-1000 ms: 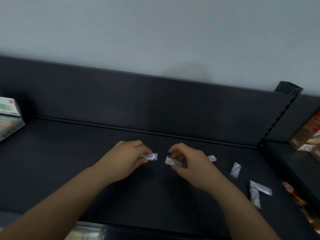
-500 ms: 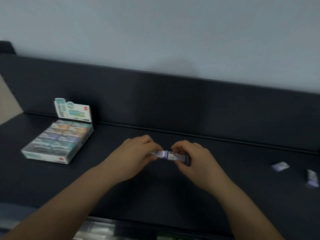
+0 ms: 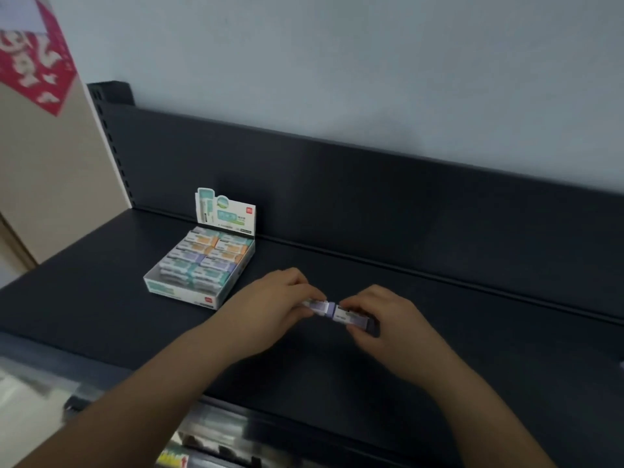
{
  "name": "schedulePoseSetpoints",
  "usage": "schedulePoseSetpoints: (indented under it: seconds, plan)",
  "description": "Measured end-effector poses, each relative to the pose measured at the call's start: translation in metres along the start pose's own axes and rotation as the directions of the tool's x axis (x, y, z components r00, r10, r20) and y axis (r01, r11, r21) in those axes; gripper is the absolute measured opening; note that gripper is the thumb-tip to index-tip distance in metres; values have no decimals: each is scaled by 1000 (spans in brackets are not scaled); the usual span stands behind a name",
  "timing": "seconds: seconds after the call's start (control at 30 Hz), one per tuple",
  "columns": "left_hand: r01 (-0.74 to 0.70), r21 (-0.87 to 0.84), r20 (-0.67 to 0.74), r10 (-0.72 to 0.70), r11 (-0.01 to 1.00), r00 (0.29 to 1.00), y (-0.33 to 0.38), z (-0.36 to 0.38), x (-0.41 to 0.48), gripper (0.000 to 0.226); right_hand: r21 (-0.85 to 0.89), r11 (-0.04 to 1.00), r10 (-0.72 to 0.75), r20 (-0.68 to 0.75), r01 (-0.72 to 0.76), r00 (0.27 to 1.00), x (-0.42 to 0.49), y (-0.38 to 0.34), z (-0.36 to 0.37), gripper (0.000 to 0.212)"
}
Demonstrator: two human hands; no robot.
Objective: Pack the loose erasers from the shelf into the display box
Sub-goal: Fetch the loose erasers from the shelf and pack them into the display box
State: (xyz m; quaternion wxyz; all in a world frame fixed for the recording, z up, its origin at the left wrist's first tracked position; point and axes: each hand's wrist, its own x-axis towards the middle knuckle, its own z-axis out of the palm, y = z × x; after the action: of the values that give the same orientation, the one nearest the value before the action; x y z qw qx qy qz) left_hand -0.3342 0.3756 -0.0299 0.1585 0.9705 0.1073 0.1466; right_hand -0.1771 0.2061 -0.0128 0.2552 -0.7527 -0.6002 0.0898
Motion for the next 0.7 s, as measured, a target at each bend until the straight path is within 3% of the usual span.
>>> schedulePoseSetpoints:
  seconds: [0.13, 0.33, 0.7]
  plan:
    - [61, 16, 14, -61, 998, 998, -4, -7, -10, 35, -11, 1000, -29, 81, 30, 996, 15, -5, 6, 23]
    - [120, -6, -25, -121, 993, 992, -27, -24, -30, 30, -27, 995, -99, 46, 100, 994, 40, -23, 19, 26]
    - [32, 40, 28, -33, 999, 999, -112, -80, -46, 31, -50, 994, -96, -32, 95, 995, 96, -87, 55, 29]
